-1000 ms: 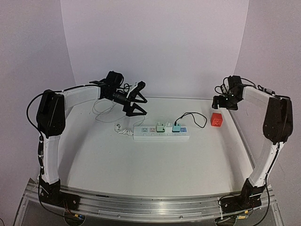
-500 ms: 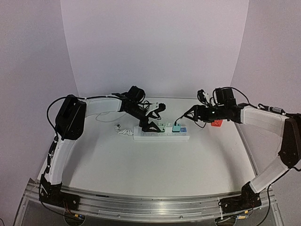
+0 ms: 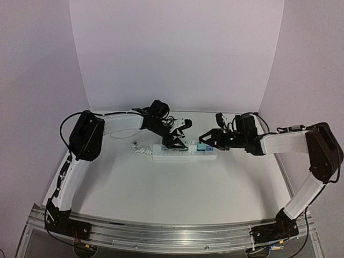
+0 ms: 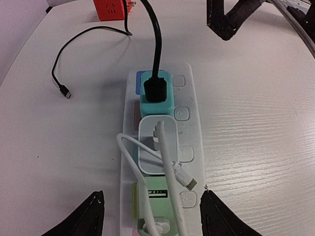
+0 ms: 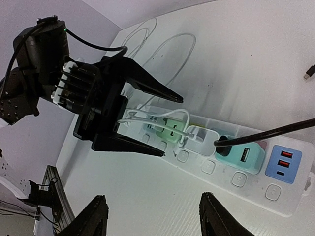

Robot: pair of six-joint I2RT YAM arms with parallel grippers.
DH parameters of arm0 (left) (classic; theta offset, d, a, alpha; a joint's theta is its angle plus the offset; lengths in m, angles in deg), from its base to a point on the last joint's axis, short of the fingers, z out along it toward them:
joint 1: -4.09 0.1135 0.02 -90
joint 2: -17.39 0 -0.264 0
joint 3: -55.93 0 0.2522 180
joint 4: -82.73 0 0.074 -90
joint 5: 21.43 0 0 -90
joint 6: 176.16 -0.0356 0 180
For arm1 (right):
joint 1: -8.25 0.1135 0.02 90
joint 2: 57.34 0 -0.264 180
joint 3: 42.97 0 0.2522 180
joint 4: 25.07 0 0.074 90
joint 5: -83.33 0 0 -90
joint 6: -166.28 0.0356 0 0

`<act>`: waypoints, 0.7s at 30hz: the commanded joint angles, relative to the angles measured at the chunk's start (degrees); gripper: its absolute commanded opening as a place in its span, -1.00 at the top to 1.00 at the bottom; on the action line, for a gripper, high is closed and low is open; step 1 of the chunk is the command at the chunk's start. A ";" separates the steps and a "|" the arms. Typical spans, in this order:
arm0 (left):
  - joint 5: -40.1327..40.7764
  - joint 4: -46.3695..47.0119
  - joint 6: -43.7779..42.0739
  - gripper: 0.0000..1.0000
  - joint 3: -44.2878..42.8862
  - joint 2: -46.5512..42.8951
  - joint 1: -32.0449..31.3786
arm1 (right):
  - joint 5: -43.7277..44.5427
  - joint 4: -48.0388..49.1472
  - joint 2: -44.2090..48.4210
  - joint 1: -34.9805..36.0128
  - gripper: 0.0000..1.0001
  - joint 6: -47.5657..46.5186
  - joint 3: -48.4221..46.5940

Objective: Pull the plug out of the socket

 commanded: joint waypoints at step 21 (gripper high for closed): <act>1.83 2.97 -1.54 0.45 2.44 0.15 -1.17 | 6.79 7.67 -15.18 3.43 0.21 8.98 -4.33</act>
